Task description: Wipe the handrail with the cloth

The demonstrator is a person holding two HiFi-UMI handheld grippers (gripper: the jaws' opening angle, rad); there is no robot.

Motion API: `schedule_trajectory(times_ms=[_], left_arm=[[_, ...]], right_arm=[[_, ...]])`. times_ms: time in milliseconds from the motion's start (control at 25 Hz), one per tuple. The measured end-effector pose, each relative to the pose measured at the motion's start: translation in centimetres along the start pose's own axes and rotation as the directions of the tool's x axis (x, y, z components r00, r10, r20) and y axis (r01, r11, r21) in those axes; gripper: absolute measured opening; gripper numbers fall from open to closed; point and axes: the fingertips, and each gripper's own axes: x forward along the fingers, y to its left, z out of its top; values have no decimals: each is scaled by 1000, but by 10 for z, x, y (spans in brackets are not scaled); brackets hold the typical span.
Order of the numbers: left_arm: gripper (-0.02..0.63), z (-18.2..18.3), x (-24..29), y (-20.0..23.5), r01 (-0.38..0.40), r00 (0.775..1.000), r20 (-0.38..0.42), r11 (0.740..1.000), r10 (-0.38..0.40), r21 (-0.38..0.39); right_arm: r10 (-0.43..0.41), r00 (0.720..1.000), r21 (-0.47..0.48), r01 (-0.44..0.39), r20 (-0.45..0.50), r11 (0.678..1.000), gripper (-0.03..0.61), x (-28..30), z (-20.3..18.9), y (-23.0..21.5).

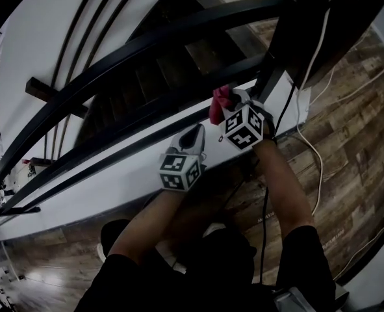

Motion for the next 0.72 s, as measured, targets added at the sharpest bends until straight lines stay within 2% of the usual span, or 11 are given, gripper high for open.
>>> schedule_trajectory(times_ms=[120, 240, 400, 560, 720], left_arm=[[-2, 0, 7, -11, 25, 1000, -6, 1000, -25, 3], [-2, 0, 13, -18, 39, 999, -12, 999, -39, -14], [-2, 3, 18, -28, 63, 998, -2, 998, -63, 1], [-2, -1, 22, -34, 100, 995, -8, 994, -100, -46], [-2, -7, 24, -38, 127, 991, -28, 991, -128, -53]], right_arm=[[-60, 998, -14, 60, -7, 998, 48, -4, -10, -14], [-86, 996, -15, 86, -13, 996, 48, -6, -16, -22], [-136, 990, -34, 135, -25, 990, 48, -8, -23, -32], [-233, 971, -63, 230, -50, 971, 48, -12, -34, -49], [-297, 953, -67, 293, -62, 954, 46, -13, -41, -60]])
